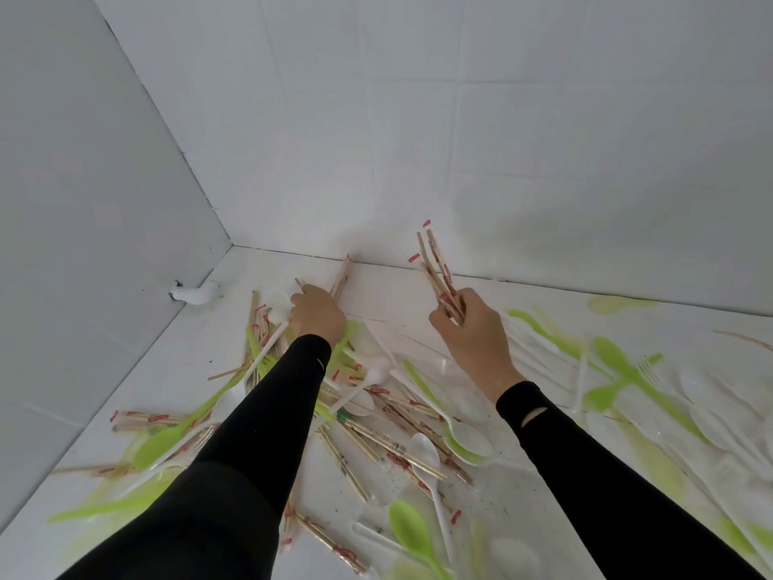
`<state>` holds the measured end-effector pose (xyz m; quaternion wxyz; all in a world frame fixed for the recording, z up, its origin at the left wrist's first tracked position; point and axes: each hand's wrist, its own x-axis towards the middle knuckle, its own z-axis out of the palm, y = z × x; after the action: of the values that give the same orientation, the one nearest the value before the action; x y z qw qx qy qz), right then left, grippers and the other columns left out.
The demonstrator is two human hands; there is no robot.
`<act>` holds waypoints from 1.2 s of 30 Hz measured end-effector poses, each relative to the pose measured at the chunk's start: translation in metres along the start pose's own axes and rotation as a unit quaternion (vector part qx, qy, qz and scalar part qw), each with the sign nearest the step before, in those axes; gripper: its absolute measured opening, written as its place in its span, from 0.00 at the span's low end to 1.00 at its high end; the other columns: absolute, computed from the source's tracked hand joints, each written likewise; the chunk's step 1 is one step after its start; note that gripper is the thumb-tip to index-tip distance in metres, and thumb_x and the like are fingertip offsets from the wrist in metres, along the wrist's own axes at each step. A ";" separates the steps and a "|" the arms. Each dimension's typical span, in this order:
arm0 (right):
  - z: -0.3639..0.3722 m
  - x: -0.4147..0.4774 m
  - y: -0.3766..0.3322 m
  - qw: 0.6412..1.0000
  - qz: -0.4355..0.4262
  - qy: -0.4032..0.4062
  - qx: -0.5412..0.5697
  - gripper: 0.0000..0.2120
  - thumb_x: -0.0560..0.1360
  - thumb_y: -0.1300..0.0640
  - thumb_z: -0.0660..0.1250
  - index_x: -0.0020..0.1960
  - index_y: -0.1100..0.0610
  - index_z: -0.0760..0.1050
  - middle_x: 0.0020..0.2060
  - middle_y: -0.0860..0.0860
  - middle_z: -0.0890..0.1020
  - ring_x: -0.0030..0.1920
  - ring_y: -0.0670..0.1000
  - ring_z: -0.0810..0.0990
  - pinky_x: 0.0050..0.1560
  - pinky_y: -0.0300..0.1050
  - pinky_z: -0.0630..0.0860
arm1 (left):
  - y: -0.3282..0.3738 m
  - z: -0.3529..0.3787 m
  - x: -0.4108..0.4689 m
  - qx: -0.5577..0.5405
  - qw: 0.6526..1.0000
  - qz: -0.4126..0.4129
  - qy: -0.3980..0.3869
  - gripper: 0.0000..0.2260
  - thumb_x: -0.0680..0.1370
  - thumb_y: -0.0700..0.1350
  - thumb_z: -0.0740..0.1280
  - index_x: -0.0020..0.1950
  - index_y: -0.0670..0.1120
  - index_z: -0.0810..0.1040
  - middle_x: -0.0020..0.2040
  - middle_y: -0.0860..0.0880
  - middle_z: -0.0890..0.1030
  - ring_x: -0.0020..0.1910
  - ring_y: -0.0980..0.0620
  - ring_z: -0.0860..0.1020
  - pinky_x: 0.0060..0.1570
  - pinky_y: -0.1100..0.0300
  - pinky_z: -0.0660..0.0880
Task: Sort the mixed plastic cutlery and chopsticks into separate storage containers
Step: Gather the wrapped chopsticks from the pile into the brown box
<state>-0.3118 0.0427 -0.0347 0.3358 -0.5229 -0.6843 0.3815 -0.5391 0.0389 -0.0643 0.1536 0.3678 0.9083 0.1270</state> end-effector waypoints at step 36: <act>0.007 -0.090 0.033 0.906 -0.066 -0.188 -0.373 0.17 0.81 0.43 0.60 0.63 0.52 0.73 0.55 0.46 0.72 0.47 0.52 0.80 0.39 0.43 0.70 | -0.043 -0.024 -0.006 0.282 0.868 0.408 -0.026 0.13 0.79 0.38 0.61 0.57 0.52 0.79 0.53 0.54 0.78 0.54 0.52 0.77 0.38 0.59 0.69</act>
<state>-0.2821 -0.0402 -0.0718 0.0058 -0.4822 -0.8600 0.1670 -0.5706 0.0020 -0.0558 0.0010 0.7362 0.6703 -0.0931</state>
